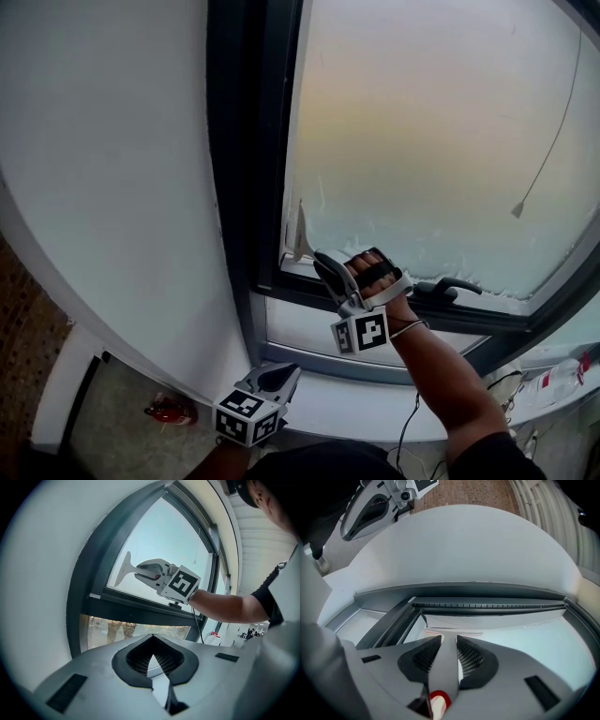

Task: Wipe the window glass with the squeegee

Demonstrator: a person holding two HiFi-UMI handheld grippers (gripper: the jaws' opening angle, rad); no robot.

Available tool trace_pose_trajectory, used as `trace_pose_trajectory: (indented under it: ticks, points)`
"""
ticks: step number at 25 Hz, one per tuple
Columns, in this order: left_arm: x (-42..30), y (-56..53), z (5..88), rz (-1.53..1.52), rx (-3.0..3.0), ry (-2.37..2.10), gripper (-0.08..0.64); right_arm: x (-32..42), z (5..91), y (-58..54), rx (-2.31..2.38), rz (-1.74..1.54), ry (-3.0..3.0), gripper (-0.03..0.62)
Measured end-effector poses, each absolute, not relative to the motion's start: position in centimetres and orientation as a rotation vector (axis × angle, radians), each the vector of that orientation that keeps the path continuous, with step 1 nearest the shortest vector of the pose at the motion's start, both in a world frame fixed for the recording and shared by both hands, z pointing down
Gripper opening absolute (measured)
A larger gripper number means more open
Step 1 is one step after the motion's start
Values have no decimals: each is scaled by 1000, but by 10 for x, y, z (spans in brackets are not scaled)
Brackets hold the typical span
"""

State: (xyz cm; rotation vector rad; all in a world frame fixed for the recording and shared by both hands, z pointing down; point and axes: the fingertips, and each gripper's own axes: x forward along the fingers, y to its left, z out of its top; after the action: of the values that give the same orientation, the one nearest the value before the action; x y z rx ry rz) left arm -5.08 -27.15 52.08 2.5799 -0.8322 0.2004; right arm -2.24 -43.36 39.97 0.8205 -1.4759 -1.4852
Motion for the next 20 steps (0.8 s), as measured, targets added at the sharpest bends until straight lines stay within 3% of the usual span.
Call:
trace_pose_trajectory:
  ticks: [20]
  points:
    - [18, -257, 509, 167, 2573, -734, 0, 110, 397, -378, 915, -1425, -1388, 94]
